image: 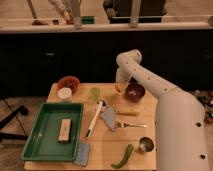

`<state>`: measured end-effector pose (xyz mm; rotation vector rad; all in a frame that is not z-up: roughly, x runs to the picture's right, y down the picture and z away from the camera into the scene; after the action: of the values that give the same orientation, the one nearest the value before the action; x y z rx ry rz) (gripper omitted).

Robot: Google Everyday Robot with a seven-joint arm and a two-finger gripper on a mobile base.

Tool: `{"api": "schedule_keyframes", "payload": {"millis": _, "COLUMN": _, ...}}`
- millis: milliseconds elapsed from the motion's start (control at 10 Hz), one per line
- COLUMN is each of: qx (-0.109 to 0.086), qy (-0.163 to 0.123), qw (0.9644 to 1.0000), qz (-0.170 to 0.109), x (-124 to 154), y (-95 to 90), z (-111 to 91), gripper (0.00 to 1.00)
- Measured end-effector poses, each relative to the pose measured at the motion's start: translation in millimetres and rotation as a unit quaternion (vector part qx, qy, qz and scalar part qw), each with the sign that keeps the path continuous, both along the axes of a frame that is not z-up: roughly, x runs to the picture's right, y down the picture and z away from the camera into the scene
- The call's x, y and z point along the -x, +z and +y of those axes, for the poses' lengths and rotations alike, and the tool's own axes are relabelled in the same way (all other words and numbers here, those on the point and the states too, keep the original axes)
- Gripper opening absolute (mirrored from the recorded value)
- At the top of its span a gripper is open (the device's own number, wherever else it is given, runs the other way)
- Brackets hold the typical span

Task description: Place apple in purple bowl

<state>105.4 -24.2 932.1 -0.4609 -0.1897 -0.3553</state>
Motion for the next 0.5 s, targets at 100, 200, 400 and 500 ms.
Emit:
{"api": "schedule_keyframes", "payload": {"millis": 100, "qx": 0.0, "qy": 0.0, "qw": 1.0, "qz": -0.002, "x": 7.9, "y": -1.9, "z": -0.9, "gripper": 0.02}}
{"api": "schedule_keyframes", "payload": {"millis": 200, "qx": -0.001, "qy": 0.001, "qw": 1.0, "qz": -0.003, "x": 9.4, "y": -3.3, "z": -1.5, "gripper": 0.02}}
{"api": "schedule_keyframes", "payload": {"millis": 400, "qx": -0.007, "qy": 0.002, "qw": 1.0, "qz": -0.004, "x": 11.3, "y": -7.8, "z": -4.7, "gripper": 0.02}}
{"api": "schedule_keyframes", "payload": {"millis": 500, "qx": -0.01, "qy": 0.003, "qw": 0.9999, "qz": -0.005, "x": 13.4, "y": -9.6, "z": -6.3, "gripper": 0.02}}
